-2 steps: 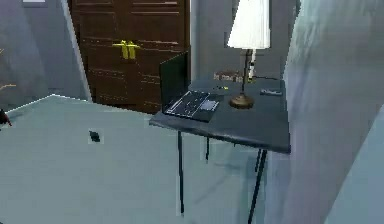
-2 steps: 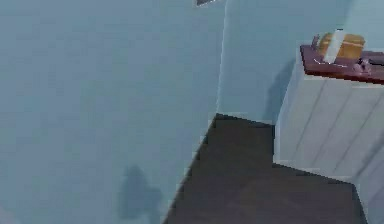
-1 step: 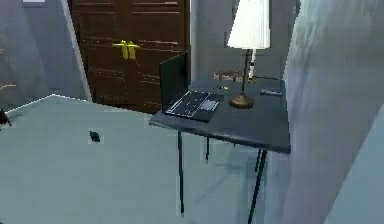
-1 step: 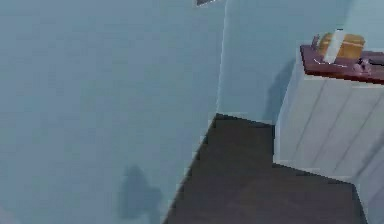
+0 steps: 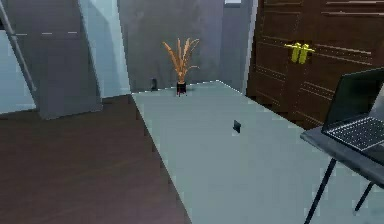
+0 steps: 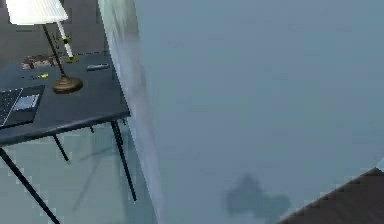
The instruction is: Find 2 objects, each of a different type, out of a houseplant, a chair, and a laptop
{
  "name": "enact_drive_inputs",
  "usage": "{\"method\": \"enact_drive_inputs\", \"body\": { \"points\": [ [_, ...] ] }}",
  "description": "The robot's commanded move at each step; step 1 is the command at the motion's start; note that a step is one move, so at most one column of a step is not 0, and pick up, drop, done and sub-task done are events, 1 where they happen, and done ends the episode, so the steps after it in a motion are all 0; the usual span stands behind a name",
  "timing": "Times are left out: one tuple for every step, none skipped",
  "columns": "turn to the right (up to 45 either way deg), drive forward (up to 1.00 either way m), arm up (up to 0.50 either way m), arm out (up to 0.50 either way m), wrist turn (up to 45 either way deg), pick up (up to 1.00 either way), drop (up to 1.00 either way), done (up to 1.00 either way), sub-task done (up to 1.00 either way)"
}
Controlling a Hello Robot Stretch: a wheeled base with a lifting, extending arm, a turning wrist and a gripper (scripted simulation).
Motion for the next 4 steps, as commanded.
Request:
{"method": "enact_drive_inputs", "body": {
  "points": [
    [-9.0, 0.0, 0.0, 0.0, 0.0, 0.0, 0.0, 0.0, 0.0],
    [0.0, 0.85, 0.0, 0.0, 0.0, 0.0, 0.0, 0.0, 0.0],
    [45.0, 0.0, 0.0, 0.0, 0.0, 0.0, 0.0, 0.0, 0.0],
    [9.0, 0.0, 0.0, 0.0, 0.0, 0.0, 0.0, 0.0, 0.0]
  ]
}}
